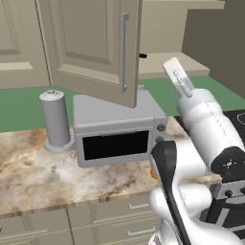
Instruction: Pick the pan from the cabinet and place it on the stove. Then turn on the stove burner for the pan.
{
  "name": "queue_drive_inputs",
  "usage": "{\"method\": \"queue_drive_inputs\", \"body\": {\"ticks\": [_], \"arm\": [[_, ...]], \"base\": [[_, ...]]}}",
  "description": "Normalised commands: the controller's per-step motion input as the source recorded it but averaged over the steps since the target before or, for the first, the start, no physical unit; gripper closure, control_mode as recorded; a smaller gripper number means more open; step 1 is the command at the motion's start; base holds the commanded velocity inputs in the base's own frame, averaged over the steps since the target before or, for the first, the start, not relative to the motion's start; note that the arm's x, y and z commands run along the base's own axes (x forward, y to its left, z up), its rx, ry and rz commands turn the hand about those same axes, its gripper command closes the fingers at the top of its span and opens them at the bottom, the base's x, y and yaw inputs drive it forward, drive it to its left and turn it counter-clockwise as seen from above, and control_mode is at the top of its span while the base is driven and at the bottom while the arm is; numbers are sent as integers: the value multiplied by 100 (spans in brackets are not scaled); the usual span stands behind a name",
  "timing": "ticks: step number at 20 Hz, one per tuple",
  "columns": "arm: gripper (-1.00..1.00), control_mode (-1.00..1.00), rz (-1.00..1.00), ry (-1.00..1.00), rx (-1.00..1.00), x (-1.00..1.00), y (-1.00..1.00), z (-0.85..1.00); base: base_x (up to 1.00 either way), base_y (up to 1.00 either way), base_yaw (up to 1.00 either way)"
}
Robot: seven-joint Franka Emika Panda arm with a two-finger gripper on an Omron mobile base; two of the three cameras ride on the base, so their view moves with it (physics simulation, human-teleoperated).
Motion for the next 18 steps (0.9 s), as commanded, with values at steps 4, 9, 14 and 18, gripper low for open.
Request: {"method": "queue_drive_inputs", "body": {"ticks": [4,9,14,18], "arm": [[-100,-100,31,22,43,35,-25,-7],[-100,-100,34,26,36,49,-19,-2],[-100,-100,39,21,32,70,-5,-16],[-100,-100,31,2,17,42,5,-52]], "base": [[0,0,0],[0,0,0],[0,0,0],[0,0,0]]}}
